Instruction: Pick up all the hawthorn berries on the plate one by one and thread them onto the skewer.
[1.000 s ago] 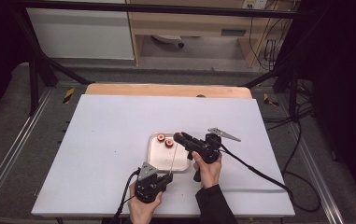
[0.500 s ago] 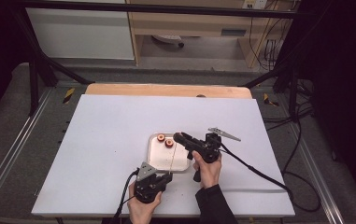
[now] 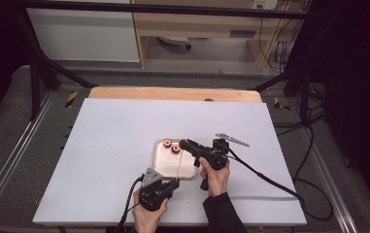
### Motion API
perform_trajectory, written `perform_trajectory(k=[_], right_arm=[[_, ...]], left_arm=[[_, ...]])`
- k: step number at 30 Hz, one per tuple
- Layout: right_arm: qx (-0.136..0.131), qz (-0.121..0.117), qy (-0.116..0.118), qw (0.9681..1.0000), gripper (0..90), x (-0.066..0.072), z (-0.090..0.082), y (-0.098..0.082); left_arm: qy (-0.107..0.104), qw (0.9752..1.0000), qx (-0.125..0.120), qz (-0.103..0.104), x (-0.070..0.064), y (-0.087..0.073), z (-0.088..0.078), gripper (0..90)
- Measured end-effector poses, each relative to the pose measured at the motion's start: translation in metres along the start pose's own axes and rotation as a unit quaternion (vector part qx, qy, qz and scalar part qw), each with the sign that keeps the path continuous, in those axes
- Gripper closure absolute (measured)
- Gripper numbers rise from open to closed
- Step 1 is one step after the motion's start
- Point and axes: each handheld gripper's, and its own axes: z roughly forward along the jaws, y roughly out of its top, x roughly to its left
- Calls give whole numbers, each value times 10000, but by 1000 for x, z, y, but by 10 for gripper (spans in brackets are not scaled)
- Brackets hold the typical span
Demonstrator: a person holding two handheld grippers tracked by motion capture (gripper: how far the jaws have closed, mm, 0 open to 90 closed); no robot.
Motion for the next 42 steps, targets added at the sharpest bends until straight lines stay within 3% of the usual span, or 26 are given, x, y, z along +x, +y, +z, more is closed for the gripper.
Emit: perform_trajectory(k=[15, 27, 40, 42], right_arm=[[248, -336, 39, 9991, 598, 3, -1, -13], [687, -510, 104, 9963, 598, 3, 1, -32], [910, -576, 95, 9941, 593, 1, 3, -36], [926, -691, 95, 9933, 541, 1, 2, -35]], left_arm=[[-14, 9999, 46, -93, 4, 12, 7, 884], [71, 10000, 4, -10, 10, 27, 9, 884], [9, 9999, 84, 139, 16, 20, 9, 883], [136, 9997, 112, 188, 19, 18, 6, 883]])
